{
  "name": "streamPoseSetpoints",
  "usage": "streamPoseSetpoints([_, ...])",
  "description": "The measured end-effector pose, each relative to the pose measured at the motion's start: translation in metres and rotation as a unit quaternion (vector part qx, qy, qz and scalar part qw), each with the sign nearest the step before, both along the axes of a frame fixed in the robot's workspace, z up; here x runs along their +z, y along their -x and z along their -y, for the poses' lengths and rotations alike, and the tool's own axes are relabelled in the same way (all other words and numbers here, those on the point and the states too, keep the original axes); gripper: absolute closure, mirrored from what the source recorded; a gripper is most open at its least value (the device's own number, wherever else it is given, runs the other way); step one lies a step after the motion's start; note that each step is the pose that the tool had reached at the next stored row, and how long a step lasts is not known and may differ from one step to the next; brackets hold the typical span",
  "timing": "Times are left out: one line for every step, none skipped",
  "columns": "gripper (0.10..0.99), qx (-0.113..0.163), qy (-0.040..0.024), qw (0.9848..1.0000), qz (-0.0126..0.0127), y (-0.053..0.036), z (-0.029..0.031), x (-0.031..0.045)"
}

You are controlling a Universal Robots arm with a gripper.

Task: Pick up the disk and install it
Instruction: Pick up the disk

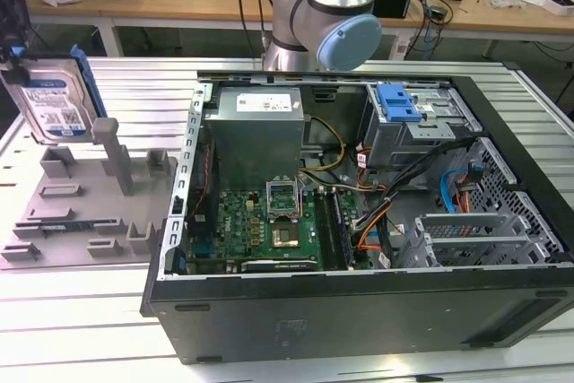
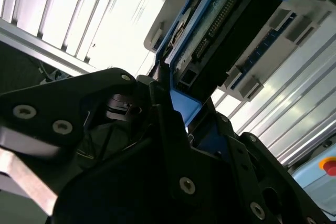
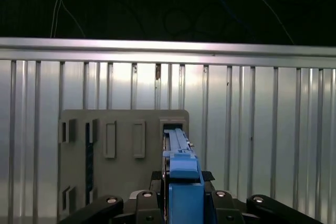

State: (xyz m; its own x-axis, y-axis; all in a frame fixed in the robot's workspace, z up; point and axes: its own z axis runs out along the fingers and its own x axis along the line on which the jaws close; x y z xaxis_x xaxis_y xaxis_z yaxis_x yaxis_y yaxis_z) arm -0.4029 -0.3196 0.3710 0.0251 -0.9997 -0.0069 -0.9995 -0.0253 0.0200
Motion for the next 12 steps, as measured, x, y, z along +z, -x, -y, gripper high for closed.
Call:
streamPoseSetpoints([0.718,0.0,0.0,1.0,0.0,-0.0001,0.0,0.0043])
streamPoseSetpoints([0.718,0.0,0.0,1.0,0.0,-0.0001,0.0,0.0089])
streamPoseSetpoints([0.718,0.0,0.0,1.0,0.0,-0.0002,0.0,0.0175])
streamPoseSetpoints([0.718,0.0,0.0,1.0,0.0,-0.0003,0.0,0.0269])
streamPoseSetpoints([0.718,0.0,0.0,1.0,0.0,-0.0005,0.0,0.0378])
streamPoseSetpoints([0.718,0.0,0.0,1.0,0.0,-0.0007,0.0,0.0468])
streamPoseSetpoints([0.718,0.0,0.0,1.0,0.0,-0.0007,0.0,0.0519])
streamPoseSetpoints([0.718,0.0,0.0,1.0,0.0,-0.0008,0.0,0.057])
streamPoseSetpoints([0.718,0.0,0.0,1.0,0.0,-0.0009,0.0,0.0656])
streamPoseSetpoints([0.718,0.0,0.0,1.0,0.0,-0.001,0.0,0.0732])
streamPoseSetpoints([0.718,0.0,0.0,1.0,0.0,-0.0011,0.0,0.0783])
streamPoseSetpoints([0.718,0.0,0.0,1.0,0.0,-0.0012,0.0,0.0834])
